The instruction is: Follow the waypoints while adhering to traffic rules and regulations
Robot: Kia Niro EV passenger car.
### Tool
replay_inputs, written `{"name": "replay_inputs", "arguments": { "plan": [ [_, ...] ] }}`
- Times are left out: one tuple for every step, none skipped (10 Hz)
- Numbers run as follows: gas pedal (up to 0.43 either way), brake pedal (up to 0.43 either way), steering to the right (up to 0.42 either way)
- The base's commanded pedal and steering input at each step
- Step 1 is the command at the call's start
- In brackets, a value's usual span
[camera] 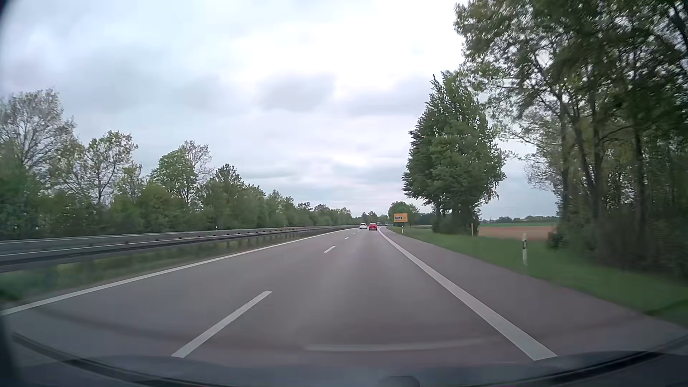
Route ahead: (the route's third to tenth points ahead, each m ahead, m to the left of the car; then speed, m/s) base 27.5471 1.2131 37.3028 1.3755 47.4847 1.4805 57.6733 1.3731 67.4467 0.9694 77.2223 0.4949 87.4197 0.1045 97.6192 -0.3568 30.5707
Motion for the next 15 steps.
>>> {"name": "replay_inputs", "arguments": {
  "plan": [
    [0.22,0.0,0.002],
    [0.22,0.0,0.002],
    [0.22,0.0,0.003],
    [0.22,0.0,0.003],
    [0.22,0.0,0.003],
    [0.22,0.0,0.003],
    [0.22,0.0,0.003],
    [0.22,0.0,0.002],
    [0.22,0.0,0.001],
    [0.22,0.0,0.001],
    [0.22,0.0,0.001],
    [0.22,0.0,0.001],
    [0.22,0.0,0.001],
    [0.22,0.0,0.002],
    [0.22,0.0,0.001]
  ]
}}
